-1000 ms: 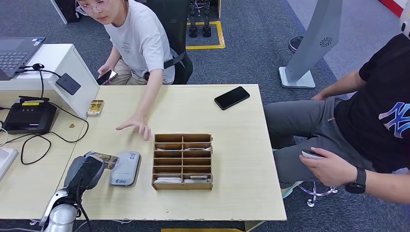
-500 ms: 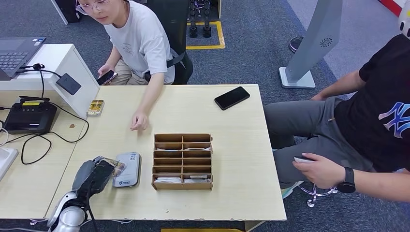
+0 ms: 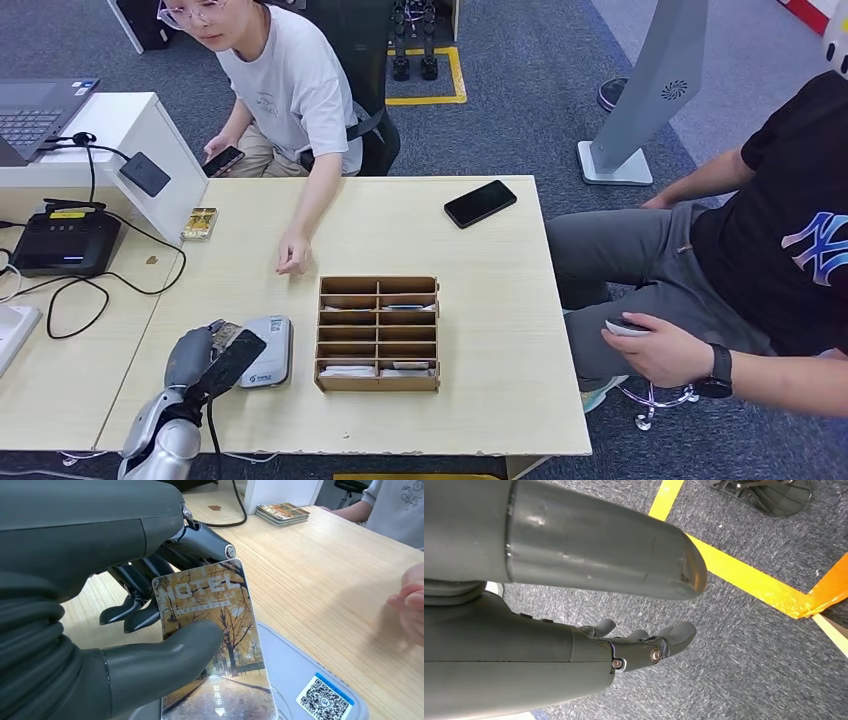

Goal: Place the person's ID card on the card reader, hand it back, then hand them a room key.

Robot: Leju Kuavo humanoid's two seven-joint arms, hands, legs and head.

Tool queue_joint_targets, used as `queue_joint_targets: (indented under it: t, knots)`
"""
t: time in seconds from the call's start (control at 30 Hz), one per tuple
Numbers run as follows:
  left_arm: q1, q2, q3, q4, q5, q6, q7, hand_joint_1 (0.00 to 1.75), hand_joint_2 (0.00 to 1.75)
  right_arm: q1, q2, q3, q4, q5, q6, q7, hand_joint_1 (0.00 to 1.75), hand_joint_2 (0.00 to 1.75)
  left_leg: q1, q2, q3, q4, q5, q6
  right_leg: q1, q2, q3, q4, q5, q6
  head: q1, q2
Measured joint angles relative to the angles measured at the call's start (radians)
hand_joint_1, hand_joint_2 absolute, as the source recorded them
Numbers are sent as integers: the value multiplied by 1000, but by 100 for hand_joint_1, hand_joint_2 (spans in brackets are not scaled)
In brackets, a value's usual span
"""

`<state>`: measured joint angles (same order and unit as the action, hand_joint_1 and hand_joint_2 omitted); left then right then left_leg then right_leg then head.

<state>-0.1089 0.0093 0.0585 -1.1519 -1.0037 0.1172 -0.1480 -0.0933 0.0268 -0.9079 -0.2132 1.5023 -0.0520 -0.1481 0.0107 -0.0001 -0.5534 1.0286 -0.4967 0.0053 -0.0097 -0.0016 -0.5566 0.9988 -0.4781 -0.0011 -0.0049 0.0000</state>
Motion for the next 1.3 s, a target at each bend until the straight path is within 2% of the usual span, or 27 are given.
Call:
queue_joint_targets:
  t: [0.13,0.23,0.4,0.53,0.63,0.97,1.13,1.3]
  knots:
    - [-11,-7,1,16,-30,16,8,175,175,-2,1,0,0,1,-3,-2,0,0,0,0,2,0,1,0,0,0,2,0,0,0,0,0]
    - [-15,-19,14,18,16,10,-34,175,175,-2,1,0,0,2,-4,-3,0,0,0,0,2,0,1,0,0,0,2,1,0,0,0,0]
    - [4,-62,70,-50,258,-76,-125,175,175,1,1,0,0,3,-6,-4,0,0,0,0,1,0,2,0,0,0,0,1,1,-1,0,0]
    - [6,-96,121,-147,450,-133,-141,175,175,2,1,0,0,4,-6,-3,0,0,0,0,-1,0,3,0,0,0,-2,1,2,-1,0,0]
    - [-3,-110,152,-208,502,-145,-142,175,175,1,1,0,0,4,-5,-2,0,0,0,0,-2,0,3,0,0,0,-3,1,2,-1,0,0]
    - [-6,-132,183,-278,514,-142,-148,175,175,1,1,0,0,4,-4,-1,0,0,0,0,-4,0,3,0,0,0,-5,1,2,-1,0,0]
    - [-48,-140,207,-334,456,-36,-171,175,175,0,1,0,-2,6,-3,0,0,0,0,0,-4,0,3,0,0,0,-5,1,2,-1,0,0]
    - [-141,-122,228,-377,224,80,-140,175,175,-7,1,4,-3,8,5,5,0,0,0,0,-4,0,4,-1,0,0,-5,1,3,-1,0,0]
